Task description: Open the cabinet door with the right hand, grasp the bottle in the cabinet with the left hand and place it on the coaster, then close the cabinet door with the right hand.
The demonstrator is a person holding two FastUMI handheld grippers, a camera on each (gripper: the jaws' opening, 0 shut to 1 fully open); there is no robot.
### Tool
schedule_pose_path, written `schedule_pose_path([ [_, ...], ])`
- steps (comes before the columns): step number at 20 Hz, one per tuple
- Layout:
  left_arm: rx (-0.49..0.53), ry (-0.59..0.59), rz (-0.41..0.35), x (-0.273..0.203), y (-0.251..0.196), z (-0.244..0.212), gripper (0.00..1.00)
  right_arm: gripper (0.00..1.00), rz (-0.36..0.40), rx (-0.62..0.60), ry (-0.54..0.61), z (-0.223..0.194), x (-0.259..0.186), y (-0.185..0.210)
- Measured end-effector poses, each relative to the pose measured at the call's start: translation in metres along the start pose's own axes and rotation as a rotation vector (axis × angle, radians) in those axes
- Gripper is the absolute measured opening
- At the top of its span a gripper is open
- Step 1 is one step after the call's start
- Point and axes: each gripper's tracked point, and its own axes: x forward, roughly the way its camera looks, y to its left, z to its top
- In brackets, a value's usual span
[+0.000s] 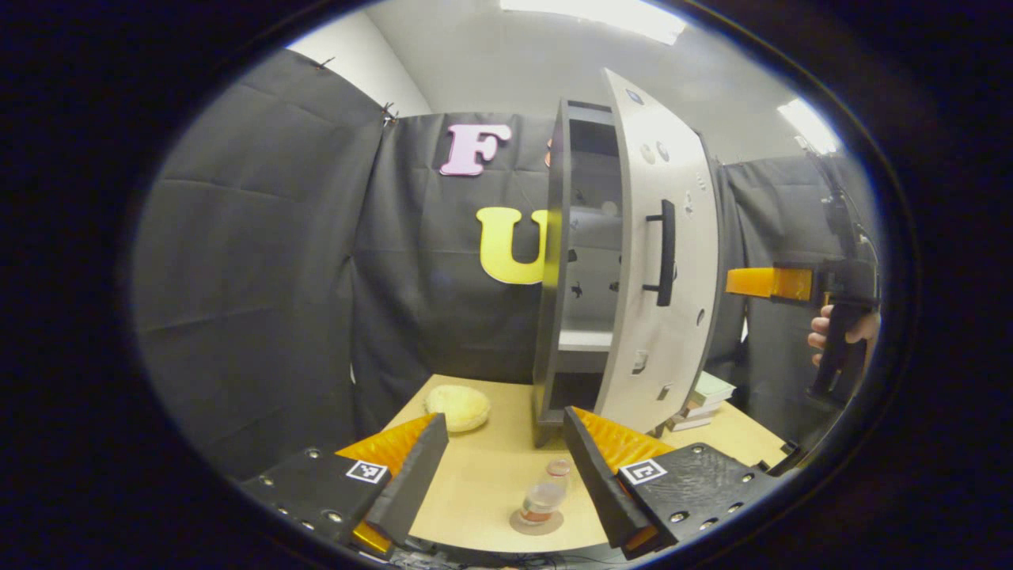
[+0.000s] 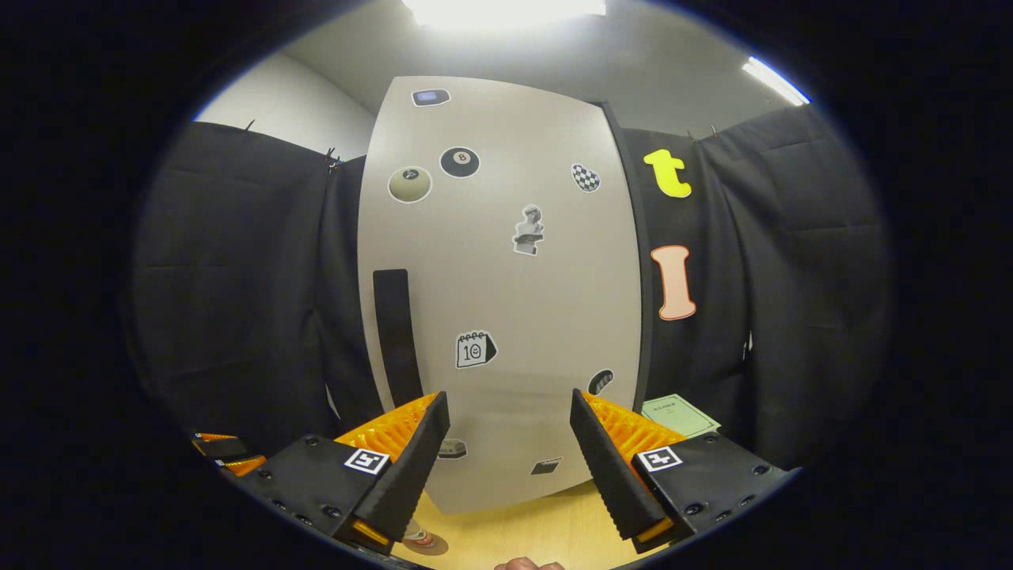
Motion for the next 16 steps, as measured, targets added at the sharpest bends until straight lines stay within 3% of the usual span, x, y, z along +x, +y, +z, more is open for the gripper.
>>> schedule_pose_path([
  [7, -0.038, -0.019, -0.061, 0.022, -0.031, 0.034, 0.89, 0.98, -0.107, -0.02, 0.023, -0.01, -0.022, -0.049],
  [8, -0.05, -0.024, -0.057, 0.024, -0.033, 0.043, 0.88, 0.94, -0.123, -0.023, 0.017, -0.006, -0.024, -0.06],
  [9, -0.061, -0.031, -0.046, 0.024, -0.032, 0.051, 0.88, 0.99, -0.135, -0.019, 0.012, -0.007, -0.025, -0.071],
  [14, -0.114, -0.082, 0.022, 0.026, -0.031, 0.093, 0.88, 0.94, -0.19, -0.016, -0.044, 0.007, -0.031, -0.129],
  [16, -0.12, -0.107, 0.059, 0.019, -0.034, 0.114, 0.88, 0.99, -0.199, -0.039, -0.056, 0.011, -0.029, -0.15],
])
